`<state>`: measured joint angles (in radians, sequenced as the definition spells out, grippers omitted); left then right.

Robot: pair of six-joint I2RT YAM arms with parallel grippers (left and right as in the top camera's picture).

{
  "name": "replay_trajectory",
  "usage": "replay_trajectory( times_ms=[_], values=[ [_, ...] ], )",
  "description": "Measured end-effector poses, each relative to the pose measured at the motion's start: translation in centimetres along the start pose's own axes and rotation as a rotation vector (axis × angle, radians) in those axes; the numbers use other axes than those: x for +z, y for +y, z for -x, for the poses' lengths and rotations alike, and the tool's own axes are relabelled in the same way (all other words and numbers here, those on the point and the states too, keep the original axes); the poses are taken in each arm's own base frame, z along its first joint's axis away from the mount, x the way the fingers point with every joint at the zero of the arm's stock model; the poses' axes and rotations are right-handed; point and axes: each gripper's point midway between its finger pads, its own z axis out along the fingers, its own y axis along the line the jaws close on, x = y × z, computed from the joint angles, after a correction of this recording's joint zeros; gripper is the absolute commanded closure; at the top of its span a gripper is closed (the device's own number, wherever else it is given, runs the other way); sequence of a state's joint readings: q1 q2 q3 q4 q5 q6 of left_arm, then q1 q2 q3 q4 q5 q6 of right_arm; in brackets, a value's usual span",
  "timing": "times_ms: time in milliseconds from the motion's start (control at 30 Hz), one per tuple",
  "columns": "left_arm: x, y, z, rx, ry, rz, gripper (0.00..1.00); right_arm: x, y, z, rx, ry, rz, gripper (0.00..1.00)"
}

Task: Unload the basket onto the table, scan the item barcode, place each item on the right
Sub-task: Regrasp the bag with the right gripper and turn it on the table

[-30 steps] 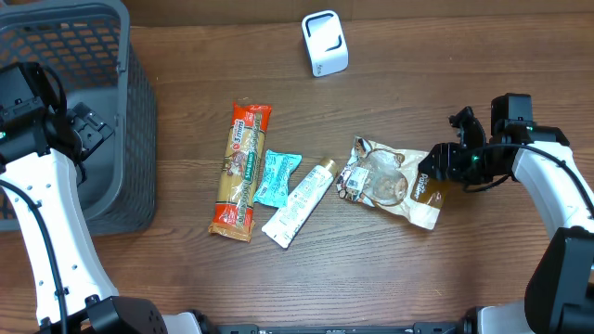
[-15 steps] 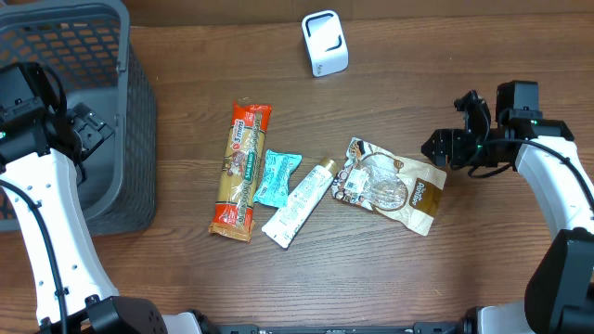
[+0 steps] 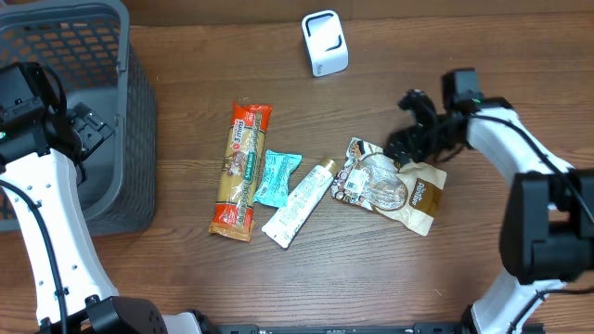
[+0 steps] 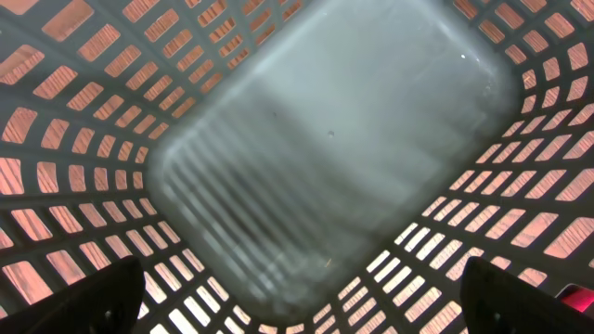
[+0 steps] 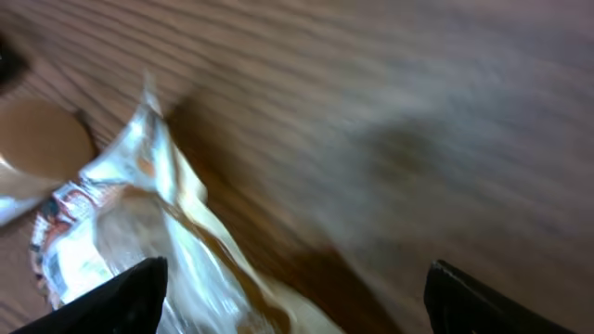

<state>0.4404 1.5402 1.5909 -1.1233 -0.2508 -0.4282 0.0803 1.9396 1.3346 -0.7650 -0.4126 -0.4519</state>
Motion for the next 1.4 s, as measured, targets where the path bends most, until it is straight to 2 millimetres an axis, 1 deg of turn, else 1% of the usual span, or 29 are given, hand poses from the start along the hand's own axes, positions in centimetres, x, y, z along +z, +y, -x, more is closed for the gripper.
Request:
replay_trajectory(
  times_ms=[67,167,233,300,533,600,700,733,767,800,833,867,900,933,1000,1100,1167,1233,1300,1400],
  values=[
    [0.0,0.0,0.0,0.0,0.0,0.0,0.01,-0.2,0.3,1.3,-0.05,-0.004,0.004,0.12],
    [0.0,0.0,0.0,0.0,0.0,0.0,0.0,-0.4,0.7,2.0,-0.101,0.003,0.016,0.15],
    [0.0,0.0,0.0,0.0,0.0,0.0,0.0,-0.2,1.1,1.4,-0.118,0.026,0.048,0.16],
    [0.0,0.0,0.0,0.0,0.0,0.0,0.0,0.4,1.7,0.3,-0.128,0.064,0.096,0.16],
    [0.0,0.0,0.0,0.0,0.0,0.0,0.0,2.7,2.3,-1.7,-0.149,0.123,0.195,0.18],
    [0.0,0.0,0.0,0.0,0.0,0.0,0.0,2.9,2.9,-2.4,-0.147,0.143,0.239,0.18],
    [0.0,0.0,0.0,0.0,0.0,0.0,0.0,2.5,4.2,-3.6,-0.14,0.177,0.308,0.22],
    [0.0,0.0,0.0,0.0,0.0,0.0,0.0,2.3,4.6,-3.8,-0.136,0.184,0.325,0.25],
    [0.0,0.0,0.0,0.0,0.0,0.0,0.01,2.2,4.9,-4.1,-0.131,0.193,0.341,0.31],
    [0.0,0.0,0.0,0.0,0.0,0.0,0.0,2.0,5.2,-4.3,-0.13,0.2,0.355,0.4],
    [0.0,0.0,0.0,0.0,0.0,0.0,0.0,1.9,5.5,-4.5,-0.124,0.206,0.37,0.54],
    [0.0,0.0,0.0,0.0,0.0,0.0,0.0,1.8,5.7,-4.6,-0.124,0.211,0.38,0.64],
    [0.0,0.0,0.0,0.0,0.0,0.0,0.0,1.7,5.8,-4.7,-0.112,0.214,0.388,0.71],
    [0.0,0.0,0.0,0.0,0.0,0.0,0.0,1.7,6.0,-4.8,-0.106,0.215,0.394,0.74],
    [0.0,0.0,0.0,0.0,0.0,0.0,0.0,1.8,6.0,-4.7,-0.087,0.211,0.396,0.74],
    [0.0,0.0,0.0,0.0,0.0,0.0,0.0,2.5,5.9,-5.0,-0.042,0.211,0.395,0.85],
    [0.0,0.0,0.0,0.0,0.0,0.0,0.01,3.4,5.8,-5.7,0.0,0.214,0.393,0.96],
    [0.0,0.0,0.0,0.0,0.0,0.0,0.0,4.3,5.9,-6.8,0.065,0.232,0.402,0.96],
    [0.0,0.0,0.0,0.0,0.0,0.0,0.0,4.5,6.4,-7.3,0.126,0.239,0.427,0.96],
    [0.0,0.0,0.0,0.0,0.0,0.0,0.0,4.6,6.4,-6.8,0.189,0.229,0.431,0.96]
  ],
)
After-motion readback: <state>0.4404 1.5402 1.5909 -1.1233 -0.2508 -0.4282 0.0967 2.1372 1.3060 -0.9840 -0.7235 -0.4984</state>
